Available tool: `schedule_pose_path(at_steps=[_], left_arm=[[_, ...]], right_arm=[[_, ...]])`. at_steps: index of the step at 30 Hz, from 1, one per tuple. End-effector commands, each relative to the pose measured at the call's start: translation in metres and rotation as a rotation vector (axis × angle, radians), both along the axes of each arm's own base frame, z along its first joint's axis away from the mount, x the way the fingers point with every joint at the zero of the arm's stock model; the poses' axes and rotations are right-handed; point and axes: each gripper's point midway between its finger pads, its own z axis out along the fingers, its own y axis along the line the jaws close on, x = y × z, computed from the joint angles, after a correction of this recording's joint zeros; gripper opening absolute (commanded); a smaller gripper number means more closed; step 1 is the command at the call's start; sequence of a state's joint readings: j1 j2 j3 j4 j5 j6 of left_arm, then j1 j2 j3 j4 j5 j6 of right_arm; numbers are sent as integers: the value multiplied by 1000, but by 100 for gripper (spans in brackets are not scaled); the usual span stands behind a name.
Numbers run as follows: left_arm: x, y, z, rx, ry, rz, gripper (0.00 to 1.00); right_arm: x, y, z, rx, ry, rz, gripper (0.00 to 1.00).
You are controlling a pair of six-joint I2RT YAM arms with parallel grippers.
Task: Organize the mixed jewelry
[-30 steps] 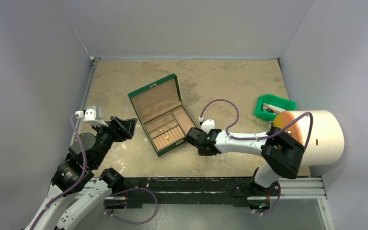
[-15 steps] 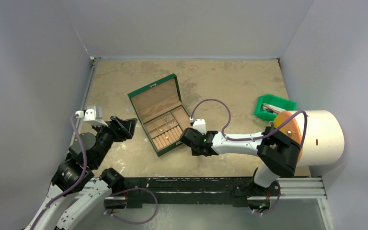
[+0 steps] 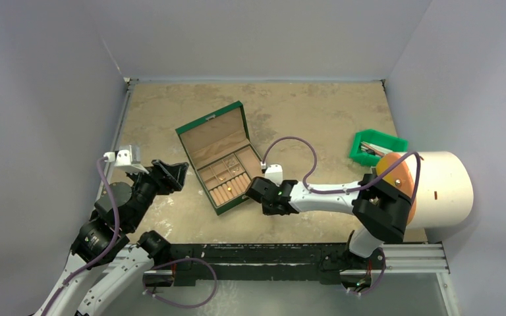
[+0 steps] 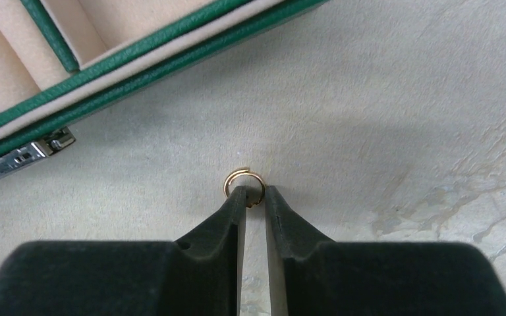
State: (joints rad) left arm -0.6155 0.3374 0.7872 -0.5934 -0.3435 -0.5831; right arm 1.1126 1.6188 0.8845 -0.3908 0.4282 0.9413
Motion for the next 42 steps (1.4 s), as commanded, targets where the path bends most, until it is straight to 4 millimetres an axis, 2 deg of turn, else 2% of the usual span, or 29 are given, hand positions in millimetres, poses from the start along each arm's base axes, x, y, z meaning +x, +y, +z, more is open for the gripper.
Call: schedule_pose_path(at_steps=[1, 4, 10, 24, 32, 38, 42], left_arm=[[3, -2, 9, -12, -28, -3, 67], [3, -3, 8, -12, -29, -4, 67], [4, -3, 9, -11, -29, -7, 68], [3, -2, 9, -13, -32, -5, 68], [3, -2, 9, -15, -31, -3, 68], [3, -2, 9, -17, -31, -2, 68], [3, -10, 9, -15, -29, -40, 68]], right_arm=[[-19, -22, -11, -98, 65, -30, 18], [-22, -27, -11, -116, 73, -56, 19], [-26, -25, -12, -109, 80, -93, 21], [-31, -28, -16, -102, 96, -221, 0], [-23, -25, -6, -80, 57, -208, 0], [-17, -22, 9, -28, 10, -181, 0], [-14, -21, 21, -8, -19, -147, 0]])
